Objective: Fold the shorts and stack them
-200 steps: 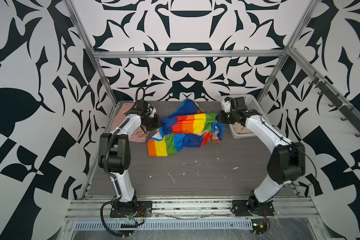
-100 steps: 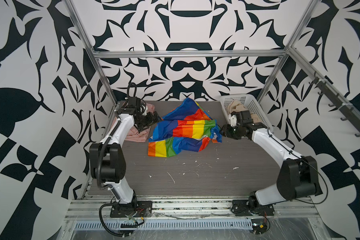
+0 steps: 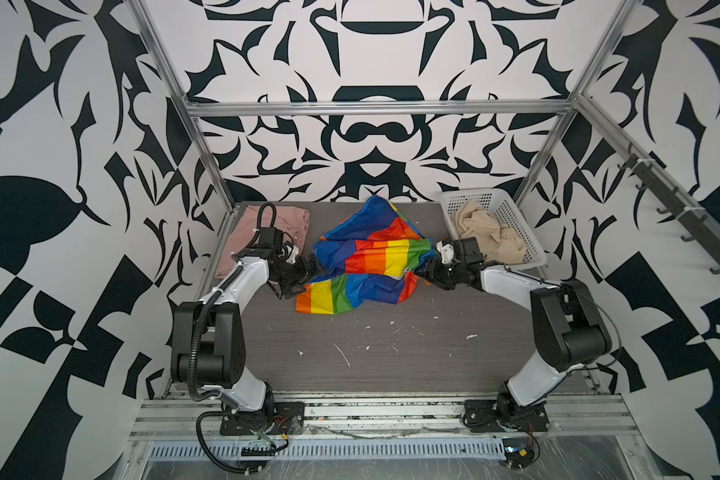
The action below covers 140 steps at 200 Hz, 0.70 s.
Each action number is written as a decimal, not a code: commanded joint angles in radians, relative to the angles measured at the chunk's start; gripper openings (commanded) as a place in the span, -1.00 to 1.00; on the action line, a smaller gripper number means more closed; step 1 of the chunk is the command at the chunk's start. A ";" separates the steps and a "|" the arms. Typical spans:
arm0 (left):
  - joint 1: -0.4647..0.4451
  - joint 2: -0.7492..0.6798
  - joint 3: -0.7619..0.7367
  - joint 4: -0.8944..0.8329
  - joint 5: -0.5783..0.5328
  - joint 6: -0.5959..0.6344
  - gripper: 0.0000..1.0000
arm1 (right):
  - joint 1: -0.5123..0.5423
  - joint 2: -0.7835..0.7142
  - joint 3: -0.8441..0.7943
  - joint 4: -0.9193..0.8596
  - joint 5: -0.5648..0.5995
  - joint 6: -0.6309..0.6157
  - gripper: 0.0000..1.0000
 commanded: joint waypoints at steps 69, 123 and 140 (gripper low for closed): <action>-0.003 0.098 -0.040 0.133 0.022 -0.042 0.99 | 0.000 -0.042 0.095 0.020 0.023 -0.045 -1.00; -0.004 0.180 -0.029 0.178 0.007 -0.052 0.99 | -0.041 -0.196 0.255 -0.482 0.415 -0.244 -1.00; -0.010 0.197 -0.026 0.182 0.004 -0.050 0.99 | -0.045 -0.203 0.291 -0.580 0.522 -0.284 -1.00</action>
